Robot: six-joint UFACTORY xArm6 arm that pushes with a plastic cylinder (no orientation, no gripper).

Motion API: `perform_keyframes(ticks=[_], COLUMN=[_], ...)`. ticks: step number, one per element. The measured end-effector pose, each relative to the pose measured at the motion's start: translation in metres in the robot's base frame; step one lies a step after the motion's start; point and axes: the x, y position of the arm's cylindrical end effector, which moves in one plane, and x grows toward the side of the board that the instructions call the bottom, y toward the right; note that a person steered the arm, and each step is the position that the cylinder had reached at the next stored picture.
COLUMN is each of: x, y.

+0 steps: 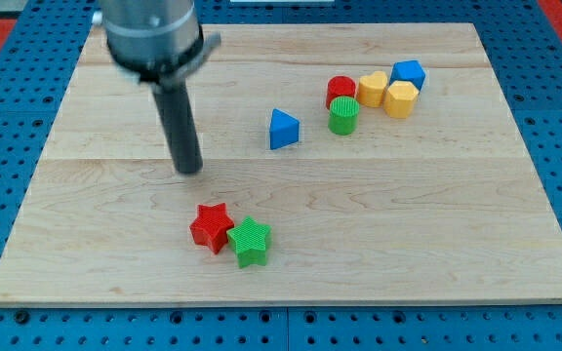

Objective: Move the blue triangle parallel left to the green circle

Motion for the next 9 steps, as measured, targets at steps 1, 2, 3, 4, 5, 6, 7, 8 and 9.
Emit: perform_keyframes(ticks=[1, 2, 3, 4, 5, 6, 7, 8, 9], x=[0.014, -0.016, -0.066, -0.095, -0.122, -0.156, -0.172, -0.166, -0.166], y=[0.057, 0.110, 0.110, 0.125, 0.124, 0.145, 0.100, 0.089, 0.093])
